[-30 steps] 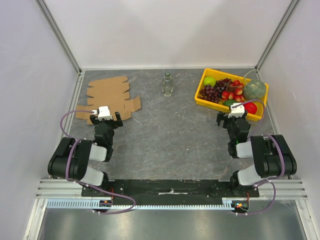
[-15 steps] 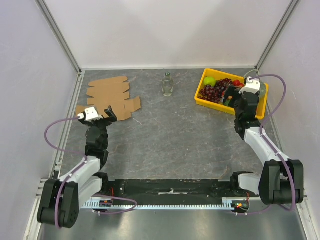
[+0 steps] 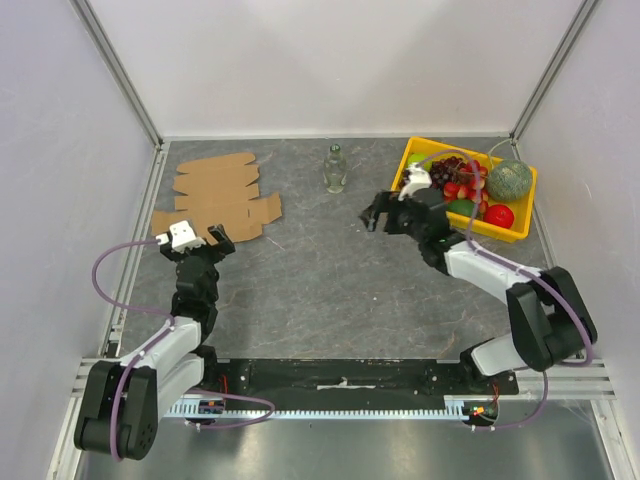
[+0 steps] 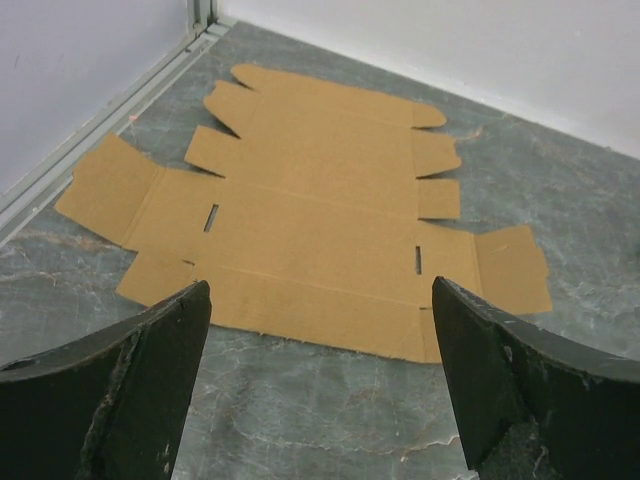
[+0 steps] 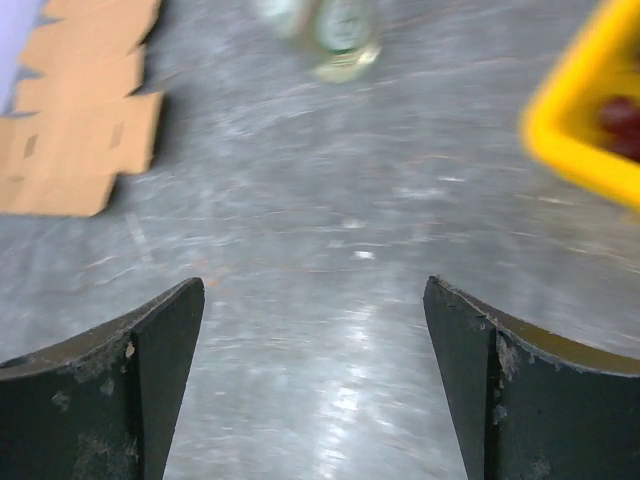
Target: Fold the paper box
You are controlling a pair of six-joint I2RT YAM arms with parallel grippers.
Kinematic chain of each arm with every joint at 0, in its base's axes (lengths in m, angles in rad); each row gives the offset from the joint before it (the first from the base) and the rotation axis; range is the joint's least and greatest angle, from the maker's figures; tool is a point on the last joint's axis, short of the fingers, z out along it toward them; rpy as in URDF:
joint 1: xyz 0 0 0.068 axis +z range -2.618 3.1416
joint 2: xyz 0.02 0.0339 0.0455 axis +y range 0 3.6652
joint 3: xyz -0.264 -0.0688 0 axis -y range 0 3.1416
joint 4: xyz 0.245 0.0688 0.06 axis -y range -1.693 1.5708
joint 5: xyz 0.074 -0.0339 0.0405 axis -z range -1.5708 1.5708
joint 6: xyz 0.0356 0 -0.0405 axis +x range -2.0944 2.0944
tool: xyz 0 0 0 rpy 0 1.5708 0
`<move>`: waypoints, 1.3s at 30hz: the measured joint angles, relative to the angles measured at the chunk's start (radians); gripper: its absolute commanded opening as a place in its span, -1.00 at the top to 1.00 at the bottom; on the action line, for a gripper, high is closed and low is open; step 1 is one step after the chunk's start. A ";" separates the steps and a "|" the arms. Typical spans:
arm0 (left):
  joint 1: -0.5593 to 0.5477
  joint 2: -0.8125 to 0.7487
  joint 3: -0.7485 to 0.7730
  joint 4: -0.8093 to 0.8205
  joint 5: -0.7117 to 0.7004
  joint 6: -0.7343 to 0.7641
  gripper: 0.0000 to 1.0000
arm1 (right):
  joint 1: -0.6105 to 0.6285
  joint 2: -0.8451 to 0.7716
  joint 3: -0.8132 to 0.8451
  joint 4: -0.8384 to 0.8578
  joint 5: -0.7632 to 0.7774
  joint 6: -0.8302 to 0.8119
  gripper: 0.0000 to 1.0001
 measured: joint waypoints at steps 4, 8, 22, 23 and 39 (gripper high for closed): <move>0.000 0.036 0.003 -0.022 -0.005 -0.002 -0.89 | 0.156 0.108 0.079 0.050 0.014 0.052 -0.96; 0.000 0.037 0.003 -0.027 -0.012 -0.002 -0.85 | 0.270 0.276 0.195 0.078 0.054 0.087 -0.91; 0.000 0.056 0.004 -0.030 -0.026 -0.002 -0.76 | 0.404 0.729 0.555 0.119 0.120 0.180 -0.72; 0.000 0.059 0.004 -0.030 -0.026 -0.002 -0.75 | 0.403 0.750 0.585 0.119 0.122 0.185 -0.69; 0.001 0.080 0.019 -0.040 -0.035 -0.003 -0.73 | 0.399 1.002 0.956 0.045 0.118 0.225 0.07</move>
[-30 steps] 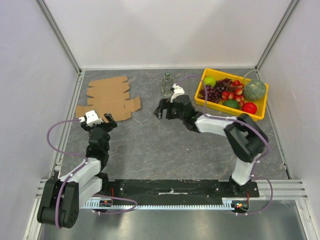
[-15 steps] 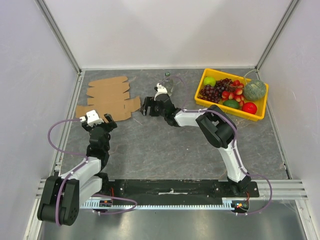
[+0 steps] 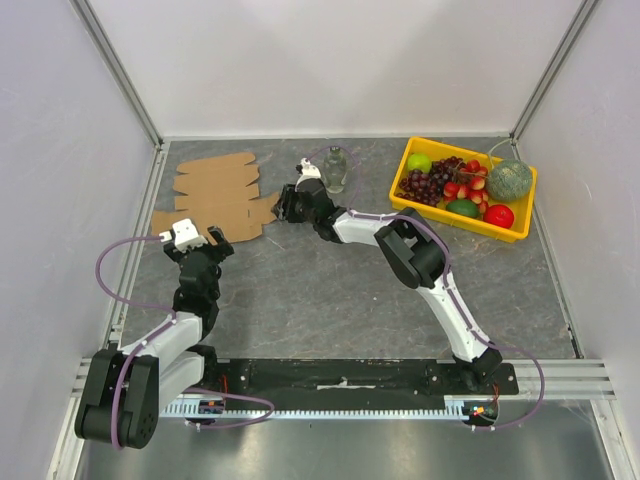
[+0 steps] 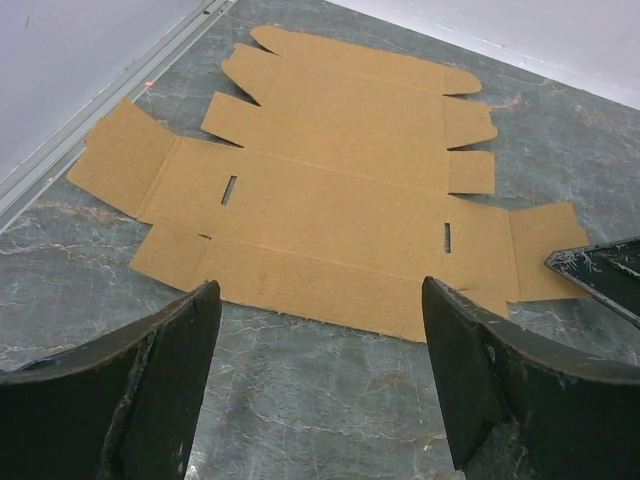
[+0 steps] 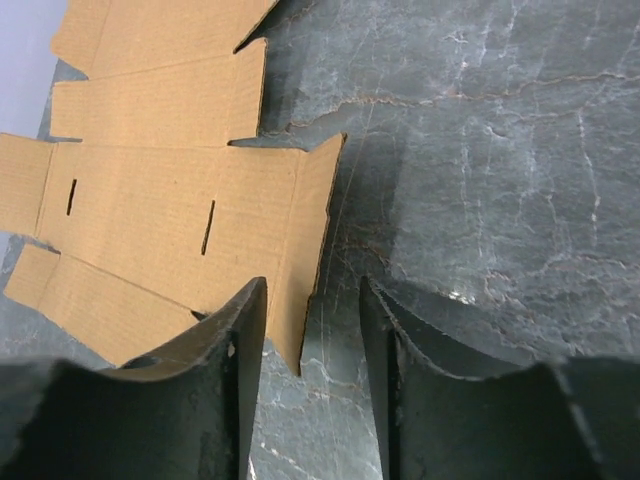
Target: Fold the paper box
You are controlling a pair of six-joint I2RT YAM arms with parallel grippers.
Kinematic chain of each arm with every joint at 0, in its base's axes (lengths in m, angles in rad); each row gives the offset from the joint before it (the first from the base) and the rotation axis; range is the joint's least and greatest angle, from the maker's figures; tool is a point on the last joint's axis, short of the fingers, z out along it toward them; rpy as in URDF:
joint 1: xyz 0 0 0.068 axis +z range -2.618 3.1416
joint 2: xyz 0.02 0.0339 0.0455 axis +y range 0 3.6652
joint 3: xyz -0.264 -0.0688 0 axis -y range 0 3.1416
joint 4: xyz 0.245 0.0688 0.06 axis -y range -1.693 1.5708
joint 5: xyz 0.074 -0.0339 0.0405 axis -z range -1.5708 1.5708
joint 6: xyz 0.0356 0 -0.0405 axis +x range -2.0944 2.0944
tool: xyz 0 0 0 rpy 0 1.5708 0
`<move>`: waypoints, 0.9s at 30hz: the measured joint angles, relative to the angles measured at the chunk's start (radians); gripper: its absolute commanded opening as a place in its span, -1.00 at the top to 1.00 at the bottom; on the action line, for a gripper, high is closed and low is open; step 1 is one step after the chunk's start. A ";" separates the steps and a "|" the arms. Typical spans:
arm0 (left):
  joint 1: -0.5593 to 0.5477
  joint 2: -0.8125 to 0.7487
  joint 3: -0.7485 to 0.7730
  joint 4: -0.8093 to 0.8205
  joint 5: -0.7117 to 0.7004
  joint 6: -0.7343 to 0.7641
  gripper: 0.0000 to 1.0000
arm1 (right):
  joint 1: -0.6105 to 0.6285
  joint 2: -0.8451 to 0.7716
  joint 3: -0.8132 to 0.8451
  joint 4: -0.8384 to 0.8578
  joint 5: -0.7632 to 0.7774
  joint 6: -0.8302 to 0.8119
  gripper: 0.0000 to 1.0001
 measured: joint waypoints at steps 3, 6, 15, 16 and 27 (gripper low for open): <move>0.000 0.001 0.001 -0.002 -0.002 0.000 -0.72 | 0.000 0.021 0.025 0.000 -0.018 0.002 0.24; 0.000 0.002 0.001 -0.002 -0.007 -0.001 -0.72 | 0.001 0.039 0.047 -0.005 -0.035 -0.001 0.41; 0.000 0.006 0.001 -0.003 -0.008 -0.001 -0.71 | 0.014 0.050 0.056 0.017 -0.090 -0.040 0.97; 0.000 0.007 0.001 -0.003 -0.008 -0.001 -0.71 | 0.015 0.045 0.048 0.023 -0.091 -0.046 1.00; 0.000 0.001 0.003 -0.003 -0.006 -0.001 -0.67 | 0.018 -0.261 -0.254 -0.038 -0.092 -0.161 1.00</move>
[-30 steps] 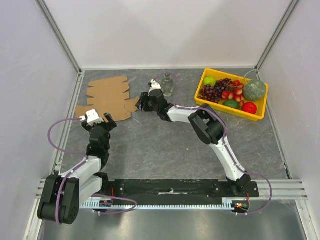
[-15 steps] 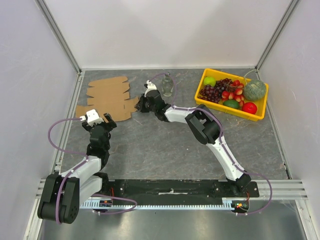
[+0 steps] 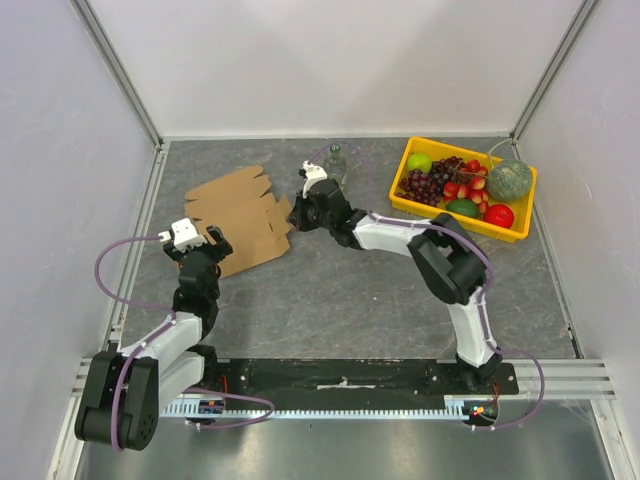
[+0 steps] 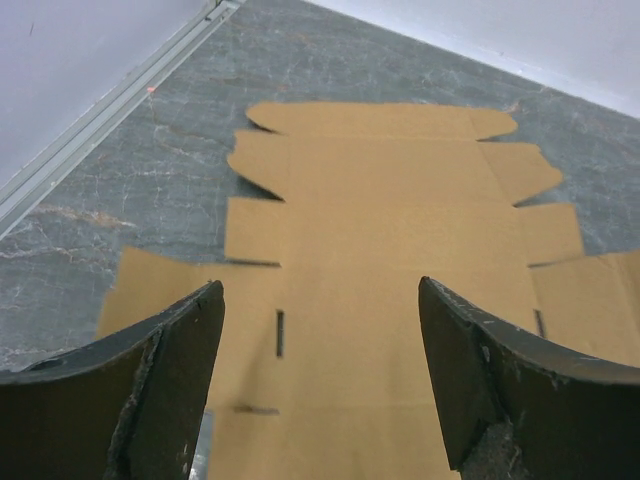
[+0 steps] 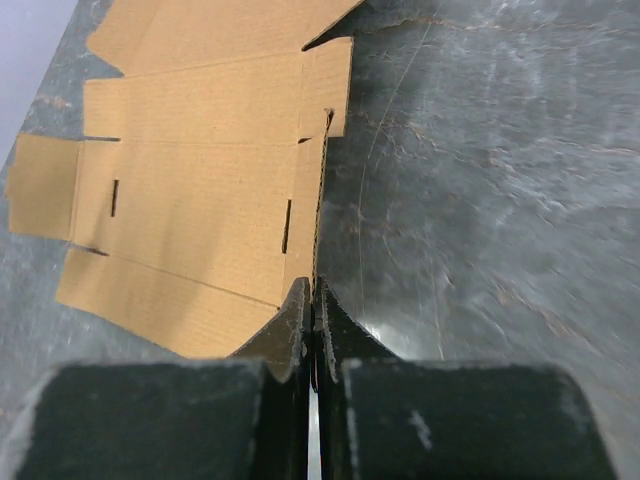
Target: Fold the paper box
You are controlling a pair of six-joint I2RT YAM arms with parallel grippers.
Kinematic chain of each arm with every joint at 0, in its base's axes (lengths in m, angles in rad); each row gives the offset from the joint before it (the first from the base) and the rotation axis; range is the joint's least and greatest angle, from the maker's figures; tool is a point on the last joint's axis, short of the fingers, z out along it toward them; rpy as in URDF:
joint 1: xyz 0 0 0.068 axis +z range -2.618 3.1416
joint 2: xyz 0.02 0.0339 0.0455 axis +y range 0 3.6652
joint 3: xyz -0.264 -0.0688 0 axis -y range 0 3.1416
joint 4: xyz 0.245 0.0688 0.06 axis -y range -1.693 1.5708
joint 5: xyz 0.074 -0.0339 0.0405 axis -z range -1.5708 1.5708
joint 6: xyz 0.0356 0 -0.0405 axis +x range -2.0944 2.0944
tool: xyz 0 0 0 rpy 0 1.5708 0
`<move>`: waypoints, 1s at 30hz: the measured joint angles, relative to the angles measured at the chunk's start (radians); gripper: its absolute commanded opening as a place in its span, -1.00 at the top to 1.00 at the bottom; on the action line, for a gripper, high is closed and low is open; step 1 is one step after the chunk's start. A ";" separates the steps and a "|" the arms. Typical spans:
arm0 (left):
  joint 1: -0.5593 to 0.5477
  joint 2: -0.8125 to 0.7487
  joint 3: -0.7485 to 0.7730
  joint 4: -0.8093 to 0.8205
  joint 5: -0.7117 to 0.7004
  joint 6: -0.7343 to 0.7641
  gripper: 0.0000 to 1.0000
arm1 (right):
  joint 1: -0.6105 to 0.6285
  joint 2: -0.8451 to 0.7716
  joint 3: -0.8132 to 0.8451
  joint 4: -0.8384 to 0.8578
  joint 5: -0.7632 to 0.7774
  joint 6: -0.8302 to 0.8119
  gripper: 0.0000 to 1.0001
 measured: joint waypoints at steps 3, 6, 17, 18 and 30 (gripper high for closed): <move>0.000 -0.033 -0.001 0.003 0.015 0.000 -0.64 | 0.000 -0.142 -0.082 -0.068 0.020 -0.058 1.00; 0.000 -0.108 -0.017 0.014 0.067 -0.006 -0.51 | 0.000 -0.274 -0.159 -0.125 0.034 -0.114 1.00; 0.000 -0.417 -0.031 -0.138 0.315 -0.133 -0.51 | -0.002 -0.642 -0.369 -0.462 0.139 -0.351 1.00; 0.000 -0.429 -0.024 -0.156 0.349 -0.142 -0.51 | -0.004 -0.666 -0.376 -0.491 0.142 -0.375 1.00; 0.000 -0.263 0.248 -0.288 0.949 -0.184 -0.50 | -0.008 -0.749 -0.381 -0.719 0.111 -0.602 1.00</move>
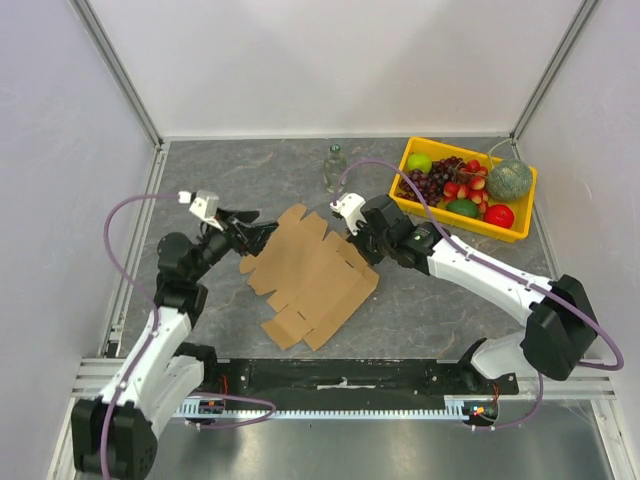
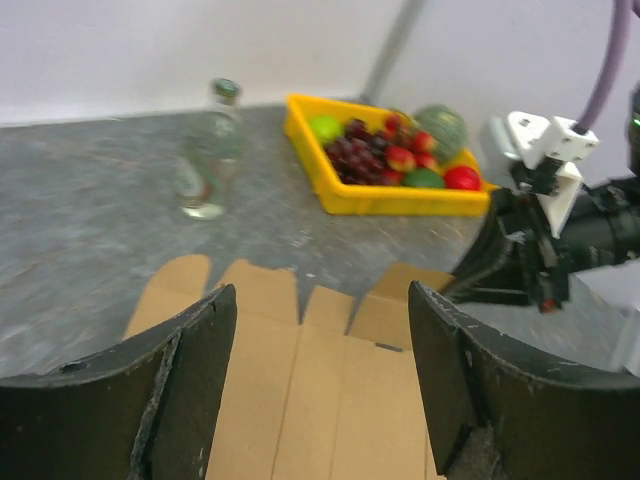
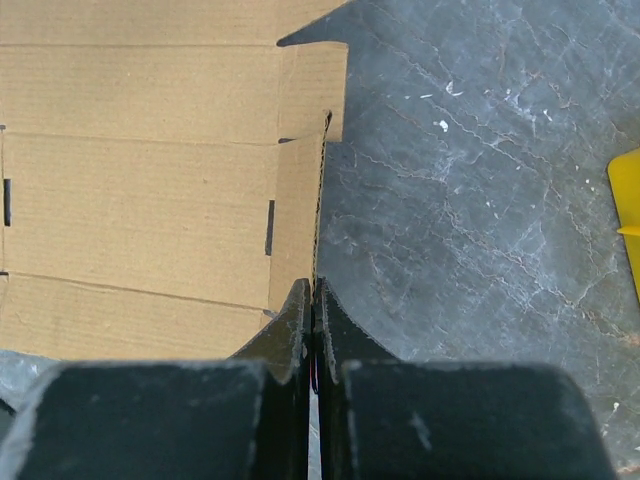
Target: Fold the paper box
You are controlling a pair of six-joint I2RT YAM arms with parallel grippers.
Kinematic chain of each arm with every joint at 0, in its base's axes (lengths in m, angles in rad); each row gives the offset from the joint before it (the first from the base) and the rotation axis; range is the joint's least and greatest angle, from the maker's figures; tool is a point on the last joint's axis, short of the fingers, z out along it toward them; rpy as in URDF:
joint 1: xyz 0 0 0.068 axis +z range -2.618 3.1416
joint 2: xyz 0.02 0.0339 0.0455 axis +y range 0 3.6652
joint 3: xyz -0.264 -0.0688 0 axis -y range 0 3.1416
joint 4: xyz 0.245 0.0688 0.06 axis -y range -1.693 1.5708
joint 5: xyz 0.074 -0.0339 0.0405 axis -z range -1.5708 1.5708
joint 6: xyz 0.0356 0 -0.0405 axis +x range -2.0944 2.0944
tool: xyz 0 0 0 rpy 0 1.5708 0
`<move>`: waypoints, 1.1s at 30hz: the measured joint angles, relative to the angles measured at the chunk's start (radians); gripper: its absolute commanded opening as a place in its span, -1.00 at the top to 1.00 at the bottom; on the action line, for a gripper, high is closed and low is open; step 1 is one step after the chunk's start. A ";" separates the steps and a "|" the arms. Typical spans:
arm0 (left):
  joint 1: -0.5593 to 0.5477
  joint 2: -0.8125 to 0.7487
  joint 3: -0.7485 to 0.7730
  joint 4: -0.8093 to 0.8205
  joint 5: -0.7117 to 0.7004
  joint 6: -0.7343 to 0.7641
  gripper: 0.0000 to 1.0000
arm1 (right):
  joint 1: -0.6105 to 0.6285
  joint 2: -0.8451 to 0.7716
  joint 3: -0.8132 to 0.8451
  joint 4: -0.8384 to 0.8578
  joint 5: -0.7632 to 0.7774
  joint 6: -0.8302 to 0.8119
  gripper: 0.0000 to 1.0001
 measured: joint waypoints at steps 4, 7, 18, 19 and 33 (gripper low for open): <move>-0.001 0.159 0.088 0.045 0.234 -0.016 -0.50 | -0.004 -0.024 0.000 -0.025 -0.065 -0.040 1.00; -0.010 0.266 0.161 0.063 0.384 -0.018 -0.49 | -0.005 -0.059 0.000 -0.027 -0.120 -0.060 1.00; -0.186 0.432 0.400 -0.095 0.621 0.159 -0.43 | -0.034 -0.105 0.029 -0.027 -0.319 -0.105 1.00; -0.215 0.441 0.432 -0.145 0.619 0.204 -0.42 | -0.043 -0.106 0.033 -0.027 -0.342 -0.110 1.00; -0.302 0.531 0.594 -0.528 0.562 0.510 -0.33 | -0.129 -0.154 0.115 -0.089 -0.578 -0.181 1.00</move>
